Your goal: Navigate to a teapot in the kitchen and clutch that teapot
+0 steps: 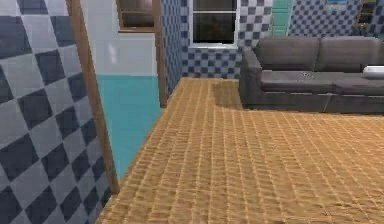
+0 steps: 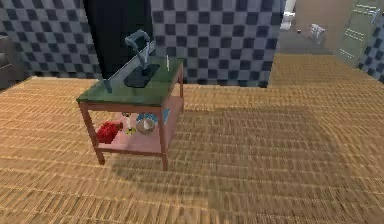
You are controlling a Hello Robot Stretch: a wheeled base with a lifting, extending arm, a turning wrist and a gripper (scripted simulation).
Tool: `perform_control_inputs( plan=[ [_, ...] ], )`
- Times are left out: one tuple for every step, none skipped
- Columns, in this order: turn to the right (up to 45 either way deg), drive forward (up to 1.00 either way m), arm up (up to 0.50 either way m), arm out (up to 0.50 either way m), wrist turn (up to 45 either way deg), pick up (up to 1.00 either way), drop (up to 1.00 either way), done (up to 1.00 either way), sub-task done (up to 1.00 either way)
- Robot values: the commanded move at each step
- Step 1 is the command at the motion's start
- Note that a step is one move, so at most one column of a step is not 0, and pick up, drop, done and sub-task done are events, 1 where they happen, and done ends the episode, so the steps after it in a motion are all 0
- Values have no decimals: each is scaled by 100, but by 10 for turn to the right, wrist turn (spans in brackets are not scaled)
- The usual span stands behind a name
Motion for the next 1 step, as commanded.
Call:
perform_control_inputs(
  plan=[
    [0, 100, 0, 0, 0, 0, 0, 0, 0]
  ],
)
